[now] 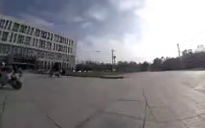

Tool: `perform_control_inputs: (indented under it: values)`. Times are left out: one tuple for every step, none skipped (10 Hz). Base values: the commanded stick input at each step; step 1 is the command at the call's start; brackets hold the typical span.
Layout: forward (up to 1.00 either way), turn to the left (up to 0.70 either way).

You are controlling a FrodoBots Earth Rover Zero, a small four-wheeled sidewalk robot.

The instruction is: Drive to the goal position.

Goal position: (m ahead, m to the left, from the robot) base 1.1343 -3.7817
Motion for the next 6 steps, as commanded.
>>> perform_control_inputs:
  values:
    - [0.85,0.27]
    - [0.85,0.25]
    - [0.85,0.23]
    - [0.85,0.14]
    - [0.85,0.04]
    - [0.85,0.0]
